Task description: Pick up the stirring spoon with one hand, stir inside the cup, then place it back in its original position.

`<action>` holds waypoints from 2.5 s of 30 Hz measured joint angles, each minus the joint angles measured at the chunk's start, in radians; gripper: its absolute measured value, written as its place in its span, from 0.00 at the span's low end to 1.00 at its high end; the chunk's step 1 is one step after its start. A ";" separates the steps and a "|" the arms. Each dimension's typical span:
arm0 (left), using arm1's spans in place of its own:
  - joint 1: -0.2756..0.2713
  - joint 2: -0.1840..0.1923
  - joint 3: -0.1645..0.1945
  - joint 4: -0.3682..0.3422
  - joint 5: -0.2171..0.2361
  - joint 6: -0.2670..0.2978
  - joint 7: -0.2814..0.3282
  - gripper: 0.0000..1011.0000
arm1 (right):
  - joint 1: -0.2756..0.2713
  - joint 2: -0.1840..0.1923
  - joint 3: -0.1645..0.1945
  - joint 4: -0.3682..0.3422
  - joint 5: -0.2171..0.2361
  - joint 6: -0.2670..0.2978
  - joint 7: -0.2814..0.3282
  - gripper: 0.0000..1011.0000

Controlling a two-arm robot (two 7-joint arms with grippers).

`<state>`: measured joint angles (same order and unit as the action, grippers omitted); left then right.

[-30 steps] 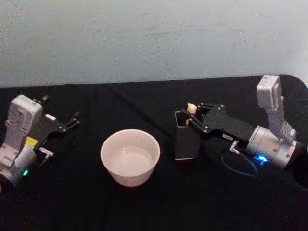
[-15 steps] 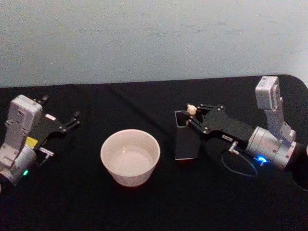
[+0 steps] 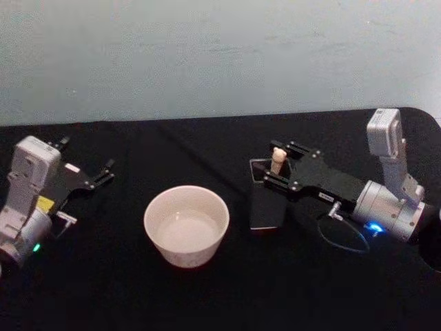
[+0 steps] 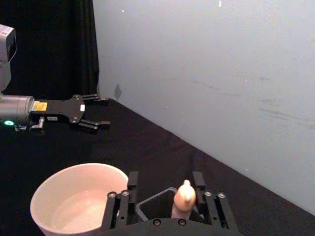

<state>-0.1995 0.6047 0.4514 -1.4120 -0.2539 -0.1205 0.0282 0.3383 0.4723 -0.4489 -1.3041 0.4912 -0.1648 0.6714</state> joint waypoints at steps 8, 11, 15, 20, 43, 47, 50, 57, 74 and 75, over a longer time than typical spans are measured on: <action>0.000 0.000 0.000 0.000 0.000 0.000 0.000 0.99 | 0.000 0.000 0.000 0.000 0.001 -0.001 0.001 0.89; 0.000 0.000 0.000 0.000 0.000 0.000 0.000 0.99 | 0.000 0.000 0.000 0.000 0.001 -0.001 0.001 0.95; 0.000 0.000 0.000 0.000 0.000 0.000 0.000 0.99 | 0.000 0.000 0.000 0.000 0.001 -0.001 0.001 0.99; 0.000 0.000 0.000 0.000 0.000 0.000 0.000 0.99 | 0.000 -0.002 0.019 -0.016 0.019 -0.015 0.003 0.99; 0.000 0.000 0.000 0.000 0.000 0.000 0.000 0.99 | -0.070 -0.080 0.184 -0.030 -0.089 0.015 -0.380 0.99; 0.000 0.000 0.000 0.000 0.000 0.000 0.000 0.99 | -0.065 -0.094 0.175 0.012 -0.109 0.039 -0.386 0.99; 0.000 0.000 0.000 0.000 0.000 0.000 0.000 0.99 | -0.058 -0.103 0.166 0.045 -0.124 0.052 -0.379 0.99; 0.000 0.000 0.000 0.000 0.000 0.000 0.000 0.99 | -0.048 -0.117 0.159 0.087 -0.147 0.068 -0.363 0.99; 0.000 0.000 0.000 0.000 0.000 0.000 0.000 0.99 | -0.048 -0.115 0.159 0.082 -0.144 0.067 -0.364 0.99; 0.000 0.000 0.000 0.000 0.000 0.000 0.000 0.99 | -0.048 -0.115 0.159 0.082 -0.144 0.067 -0.364 0.99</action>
<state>-0.1995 0.6047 0.4514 -1.4120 -0.2539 -0.1205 0.0283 0.2899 0.3573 -0.2900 -1.2226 0.3477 -0.0982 0.3078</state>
